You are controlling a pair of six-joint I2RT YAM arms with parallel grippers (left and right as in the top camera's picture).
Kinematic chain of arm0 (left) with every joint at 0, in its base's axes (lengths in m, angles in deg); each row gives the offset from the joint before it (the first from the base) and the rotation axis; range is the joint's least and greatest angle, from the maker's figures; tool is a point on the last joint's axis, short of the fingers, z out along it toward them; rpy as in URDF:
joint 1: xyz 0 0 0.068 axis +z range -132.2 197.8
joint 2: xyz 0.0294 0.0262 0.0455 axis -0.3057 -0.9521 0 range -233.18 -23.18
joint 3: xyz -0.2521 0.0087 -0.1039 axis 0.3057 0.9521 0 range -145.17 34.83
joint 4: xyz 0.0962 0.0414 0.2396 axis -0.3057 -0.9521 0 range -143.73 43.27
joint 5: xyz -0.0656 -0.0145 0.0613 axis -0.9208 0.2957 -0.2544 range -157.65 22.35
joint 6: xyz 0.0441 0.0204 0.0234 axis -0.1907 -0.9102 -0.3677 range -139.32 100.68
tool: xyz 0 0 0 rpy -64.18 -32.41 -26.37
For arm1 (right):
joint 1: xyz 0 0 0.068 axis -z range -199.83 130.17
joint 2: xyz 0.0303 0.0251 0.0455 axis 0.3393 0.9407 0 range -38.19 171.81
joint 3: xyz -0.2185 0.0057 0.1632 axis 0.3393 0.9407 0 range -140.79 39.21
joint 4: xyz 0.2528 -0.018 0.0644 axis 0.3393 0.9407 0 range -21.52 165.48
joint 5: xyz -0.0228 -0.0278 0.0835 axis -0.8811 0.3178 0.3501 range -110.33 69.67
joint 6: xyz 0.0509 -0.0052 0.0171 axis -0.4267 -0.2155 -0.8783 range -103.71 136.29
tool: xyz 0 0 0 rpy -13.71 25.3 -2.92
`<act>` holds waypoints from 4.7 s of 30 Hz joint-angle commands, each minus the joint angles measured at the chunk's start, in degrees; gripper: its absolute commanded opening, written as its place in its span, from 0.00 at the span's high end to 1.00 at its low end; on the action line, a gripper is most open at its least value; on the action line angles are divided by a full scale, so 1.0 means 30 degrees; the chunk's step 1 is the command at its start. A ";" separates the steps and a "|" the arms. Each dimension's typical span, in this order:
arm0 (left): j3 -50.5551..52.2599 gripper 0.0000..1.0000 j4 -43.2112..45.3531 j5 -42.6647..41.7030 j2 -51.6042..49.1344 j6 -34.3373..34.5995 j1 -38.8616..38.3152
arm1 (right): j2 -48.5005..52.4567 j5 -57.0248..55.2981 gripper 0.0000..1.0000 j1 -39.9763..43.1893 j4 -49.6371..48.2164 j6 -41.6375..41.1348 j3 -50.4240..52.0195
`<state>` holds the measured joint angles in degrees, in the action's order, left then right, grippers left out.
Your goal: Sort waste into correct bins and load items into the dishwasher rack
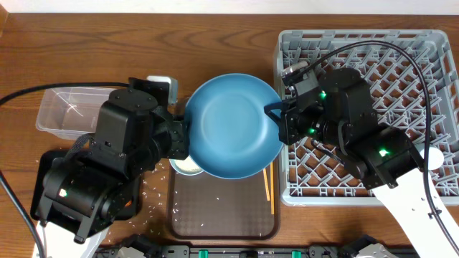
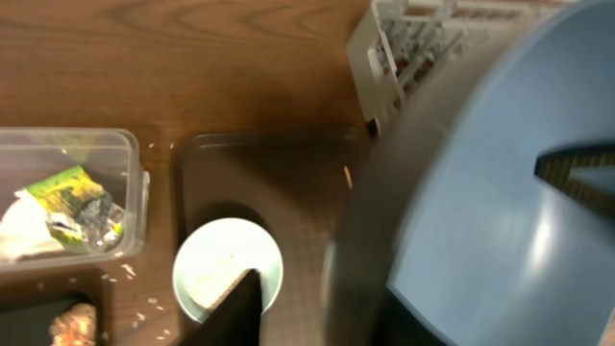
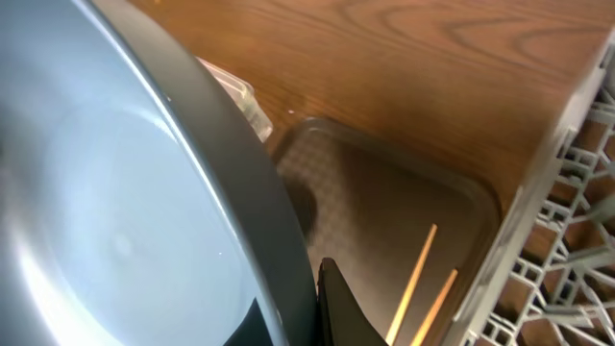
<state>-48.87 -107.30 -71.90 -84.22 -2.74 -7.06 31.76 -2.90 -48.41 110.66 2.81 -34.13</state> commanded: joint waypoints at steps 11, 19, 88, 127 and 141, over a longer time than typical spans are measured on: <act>-0.0306 0.15 0.0109 0.0066 0.0087 0.0058 0.0182 | -0.1865 -0.8553 0.99 0.0066 0.2747 -0.1035 -0.0175; -0.0306 0.04 0.0095 0.0080 0.0619 -0.0022 0.0189 | -0.2936 -1.4783 0.99 0.2608 0.4000 -0.1290 -0.0182; -0.0306 0.02 -0.0641 0.0313 0.0612 -0.1166 0.0189 | 1.0222 -2.8698 0.99 1.1009 -2.0385 2.3562 -0.0007; -0.0306 0.02 -0.0787 0.0306 0.0393 -0.1508 0.0189 | 1.0214 -2.3372 0.01 0.7249 -1.3100 1.9110 0.0882; -0.0306 0.02 -0.0197 0.0204 0.0525 -0.1494 0.0189 | 0.7883 -2.1485 0.01 0.2849 -0.7781 1.1839 0.0838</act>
<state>-48.87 -107.76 -71.53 -82.86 -6.28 -6.67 58.87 -71.55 -36.74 84.08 49.70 -31.46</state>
